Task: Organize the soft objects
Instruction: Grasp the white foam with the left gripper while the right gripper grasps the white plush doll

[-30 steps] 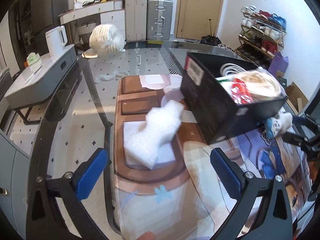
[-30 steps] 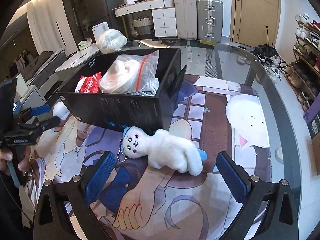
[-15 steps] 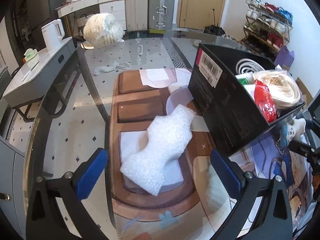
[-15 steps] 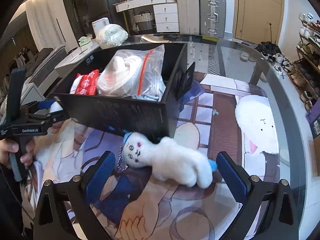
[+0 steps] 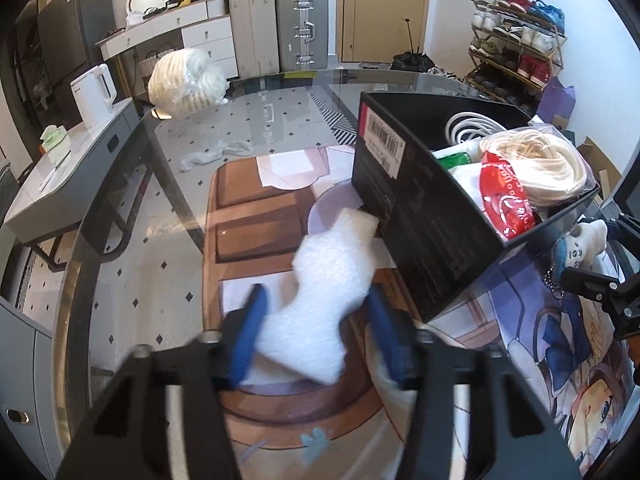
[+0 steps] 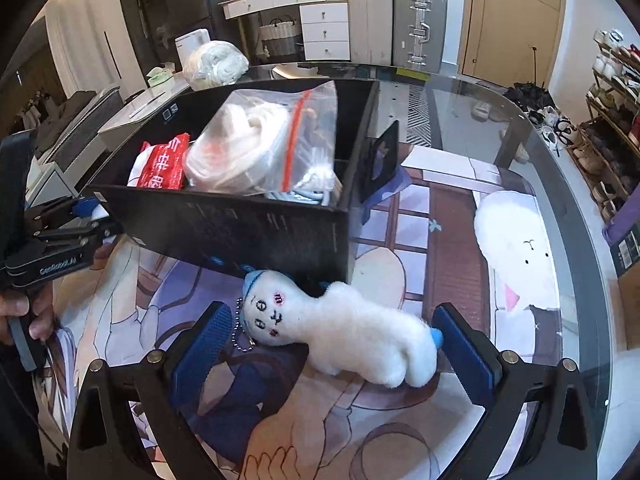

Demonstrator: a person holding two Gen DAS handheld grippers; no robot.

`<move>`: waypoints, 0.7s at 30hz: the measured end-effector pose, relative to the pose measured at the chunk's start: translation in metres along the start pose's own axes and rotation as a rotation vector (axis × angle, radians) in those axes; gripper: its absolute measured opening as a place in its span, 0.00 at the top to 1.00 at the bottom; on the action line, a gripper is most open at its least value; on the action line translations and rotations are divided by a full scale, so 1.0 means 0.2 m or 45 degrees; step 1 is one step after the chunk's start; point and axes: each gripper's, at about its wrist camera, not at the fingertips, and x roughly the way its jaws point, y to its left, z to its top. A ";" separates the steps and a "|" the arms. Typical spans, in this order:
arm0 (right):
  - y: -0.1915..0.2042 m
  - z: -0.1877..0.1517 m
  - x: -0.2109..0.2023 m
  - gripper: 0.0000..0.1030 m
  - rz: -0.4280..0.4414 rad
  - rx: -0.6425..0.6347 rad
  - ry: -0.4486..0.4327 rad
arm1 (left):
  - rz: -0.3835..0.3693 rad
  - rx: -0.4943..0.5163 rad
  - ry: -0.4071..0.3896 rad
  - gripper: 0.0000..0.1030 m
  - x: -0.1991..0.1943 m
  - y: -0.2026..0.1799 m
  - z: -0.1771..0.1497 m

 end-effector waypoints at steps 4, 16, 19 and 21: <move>0.01 0.01 -0.01 0.01 0.004 -0.015 -0.013 | -0.027 0.009 -0.007 0.68 -0.02 0.00 -0.01; 0.00 -0.04 -0.04 0.01 0.006 -0.020 -0.030 | -0.052 -0.065 -0.026 0.68 -0.11 0.04 -0.10; 0.00 -0.04 -0.02 0.11 -0.010 -0.018 -0.026 | -0.053 -0.075 -0.033 0.68 -0.13 0.04 -0.13; 0.00 -0.03 -0.01 0.20 0.030 -0.004 -0.015 | -0.055 -0.081 -0.035 0.68 -0.14 0.03 -0.13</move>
